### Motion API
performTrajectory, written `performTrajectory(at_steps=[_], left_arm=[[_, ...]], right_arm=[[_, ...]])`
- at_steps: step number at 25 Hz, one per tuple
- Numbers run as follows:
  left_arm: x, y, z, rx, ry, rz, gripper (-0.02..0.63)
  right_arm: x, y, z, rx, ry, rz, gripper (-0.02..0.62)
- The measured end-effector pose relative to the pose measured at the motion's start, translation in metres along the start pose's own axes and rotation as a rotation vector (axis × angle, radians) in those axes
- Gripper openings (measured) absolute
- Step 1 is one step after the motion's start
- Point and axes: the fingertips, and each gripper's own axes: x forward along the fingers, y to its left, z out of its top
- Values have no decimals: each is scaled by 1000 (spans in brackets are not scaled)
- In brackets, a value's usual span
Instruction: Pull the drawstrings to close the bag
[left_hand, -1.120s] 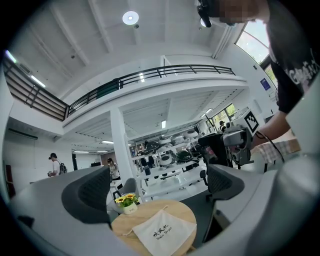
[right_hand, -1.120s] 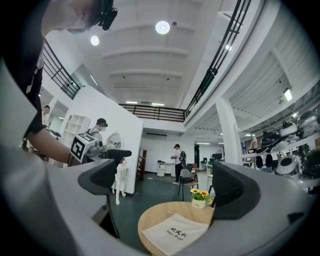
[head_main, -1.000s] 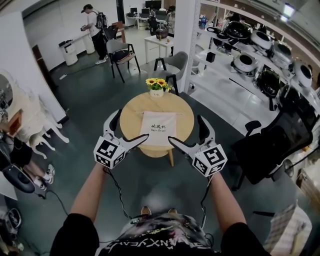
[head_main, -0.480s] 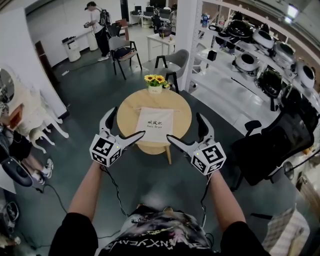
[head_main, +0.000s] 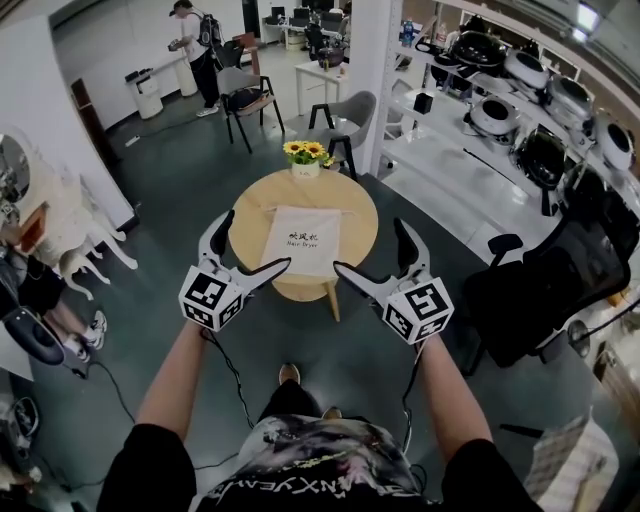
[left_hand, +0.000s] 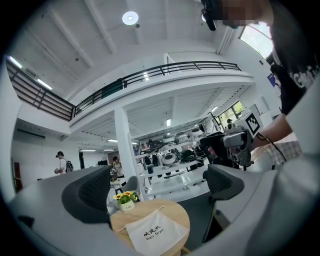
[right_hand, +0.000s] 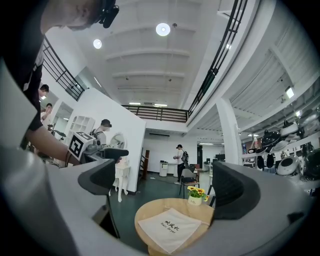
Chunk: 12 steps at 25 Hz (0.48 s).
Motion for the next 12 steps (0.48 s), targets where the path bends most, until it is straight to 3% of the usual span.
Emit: performTrajectory(at_steps=[12], left_arm=[[19,3,-9,7,-5,10,586]], right_arm=[[8,-15,-15,5,-1,5,584]])
